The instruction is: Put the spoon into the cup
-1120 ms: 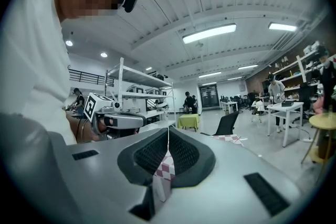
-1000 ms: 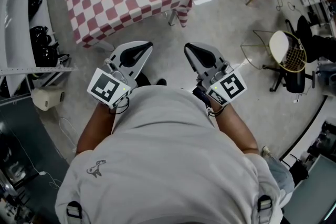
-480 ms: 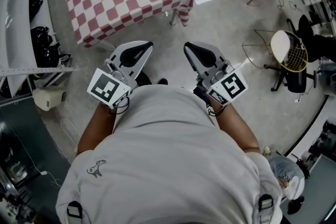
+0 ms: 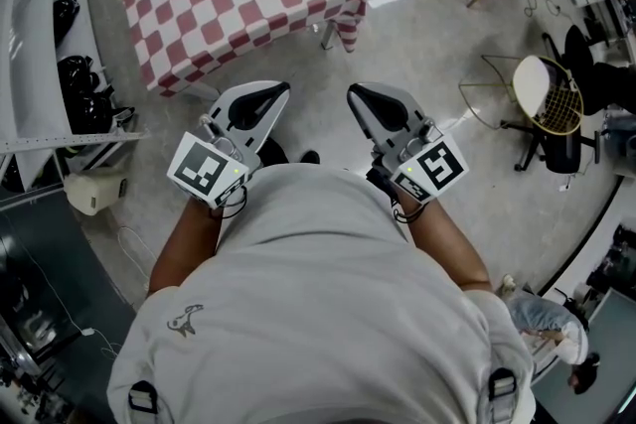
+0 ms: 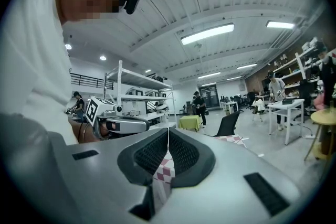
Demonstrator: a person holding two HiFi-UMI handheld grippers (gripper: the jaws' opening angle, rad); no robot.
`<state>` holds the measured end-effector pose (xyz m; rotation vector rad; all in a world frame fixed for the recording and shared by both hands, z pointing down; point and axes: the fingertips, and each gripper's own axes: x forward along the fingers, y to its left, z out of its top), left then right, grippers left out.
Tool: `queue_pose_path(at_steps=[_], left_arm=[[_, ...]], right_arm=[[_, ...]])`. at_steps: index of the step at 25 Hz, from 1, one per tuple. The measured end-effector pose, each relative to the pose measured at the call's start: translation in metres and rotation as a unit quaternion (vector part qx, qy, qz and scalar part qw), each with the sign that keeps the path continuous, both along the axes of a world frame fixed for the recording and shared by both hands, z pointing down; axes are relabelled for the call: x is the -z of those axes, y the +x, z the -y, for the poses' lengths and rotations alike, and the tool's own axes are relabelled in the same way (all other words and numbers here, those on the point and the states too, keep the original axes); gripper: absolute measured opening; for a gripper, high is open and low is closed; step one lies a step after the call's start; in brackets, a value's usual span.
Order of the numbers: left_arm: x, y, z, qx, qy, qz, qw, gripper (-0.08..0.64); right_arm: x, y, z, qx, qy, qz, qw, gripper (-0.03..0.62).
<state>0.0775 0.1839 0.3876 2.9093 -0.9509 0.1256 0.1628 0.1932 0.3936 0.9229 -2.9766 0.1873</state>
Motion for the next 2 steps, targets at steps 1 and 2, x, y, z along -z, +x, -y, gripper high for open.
queue_pose_path(at_steps=[1, 2], left_arm=[[-0.0005, -0.0003, 0.0017, 0.000, -0.001, -0.001, 1.0000, 0.014], [-0.0010, -0.0006, 0.0035, 0.000, -0.002, -0.001, 1.0000, 0.014]], right_arm=[[-0.0005, 0.0000, 0.0016, -0.001, -0.001, 0.001, 1.000, 0.035], [-0.0010, 0.0001, 0.0033, -0.002, -0.002, 0.001, 1.000, 0.034]])
